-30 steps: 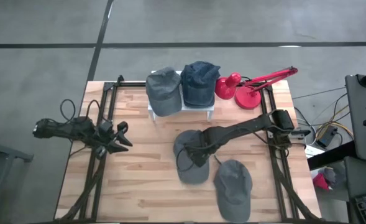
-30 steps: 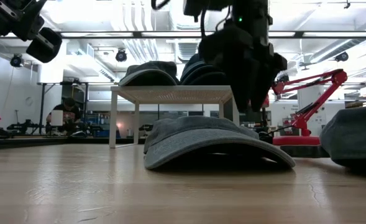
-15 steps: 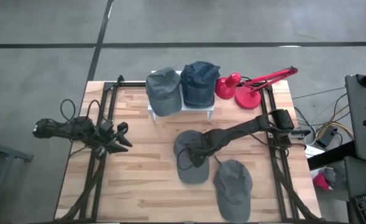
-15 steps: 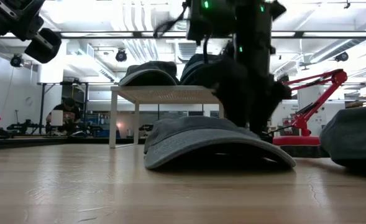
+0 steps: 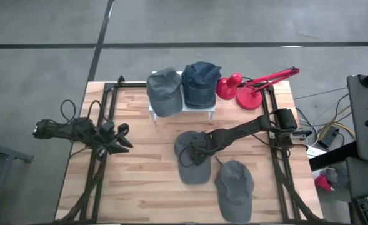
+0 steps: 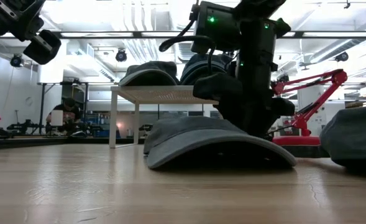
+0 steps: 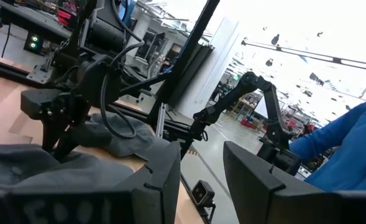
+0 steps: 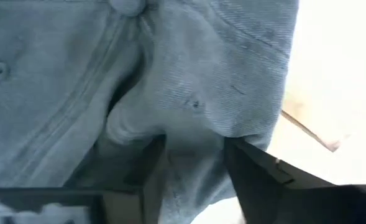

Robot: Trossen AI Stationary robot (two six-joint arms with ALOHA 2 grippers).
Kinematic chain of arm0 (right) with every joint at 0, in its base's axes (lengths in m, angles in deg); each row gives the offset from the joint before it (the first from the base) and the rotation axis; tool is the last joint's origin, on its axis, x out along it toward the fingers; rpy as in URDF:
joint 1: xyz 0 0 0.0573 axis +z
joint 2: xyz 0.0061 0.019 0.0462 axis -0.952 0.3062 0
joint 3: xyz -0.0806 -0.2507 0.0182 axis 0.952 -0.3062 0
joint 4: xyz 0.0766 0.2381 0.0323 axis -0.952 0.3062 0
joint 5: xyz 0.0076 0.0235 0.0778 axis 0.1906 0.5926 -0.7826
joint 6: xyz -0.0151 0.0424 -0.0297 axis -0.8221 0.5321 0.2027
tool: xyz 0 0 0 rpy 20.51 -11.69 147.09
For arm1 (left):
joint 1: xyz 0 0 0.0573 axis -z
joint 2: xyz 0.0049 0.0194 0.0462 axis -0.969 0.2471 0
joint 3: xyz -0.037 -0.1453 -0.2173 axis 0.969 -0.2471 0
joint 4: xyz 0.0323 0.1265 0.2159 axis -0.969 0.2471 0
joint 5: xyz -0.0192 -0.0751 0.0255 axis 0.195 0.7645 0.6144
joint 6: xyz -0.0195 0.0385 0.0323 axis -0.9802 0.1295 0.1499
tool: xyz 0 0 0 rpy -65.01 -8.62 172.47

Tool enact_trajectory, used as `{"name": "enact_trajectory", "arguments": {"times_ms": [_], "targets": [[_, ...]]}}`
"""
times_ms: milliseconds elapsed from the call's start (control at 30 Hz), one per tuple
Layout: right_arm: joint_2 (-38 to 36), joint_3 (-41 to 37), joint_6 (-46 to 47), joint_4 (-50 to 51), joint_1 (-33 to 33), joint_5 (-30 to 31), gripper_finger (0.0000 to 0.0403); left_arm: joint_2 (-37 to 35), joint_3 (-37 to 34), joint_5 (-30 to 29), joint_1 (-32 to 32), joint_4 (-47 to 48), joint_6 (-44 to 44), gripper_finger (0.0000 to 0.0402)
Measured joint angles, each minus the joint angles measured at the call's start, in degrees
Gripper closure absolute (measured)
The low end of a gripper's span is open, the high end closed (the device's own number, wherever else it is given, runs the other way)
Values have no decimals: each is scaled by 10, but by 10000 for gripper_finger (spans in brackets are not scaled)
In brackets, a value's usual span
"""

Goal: Pick & Place hat
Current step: Stack the top gray cap on top of the gray cap on the shelf

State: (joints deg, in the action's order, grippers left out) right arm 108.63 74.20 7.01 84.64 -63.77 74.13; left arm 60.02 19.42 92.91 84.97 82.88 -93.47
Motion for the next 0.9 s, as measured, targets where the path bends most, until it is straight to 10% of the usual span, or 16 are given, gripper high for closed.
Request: {"name": "enact_trajectory", "arguments": {"times_ms": [367, 900], "targets": [[3, 11, -24, -1, 0, -4, 388, 0, 0, 0, 0, 0, 0, 277], [-29, 57, -64, 3, 1, -3, 394, 0, 0, 0, 0, 0, 0, 277]]}}
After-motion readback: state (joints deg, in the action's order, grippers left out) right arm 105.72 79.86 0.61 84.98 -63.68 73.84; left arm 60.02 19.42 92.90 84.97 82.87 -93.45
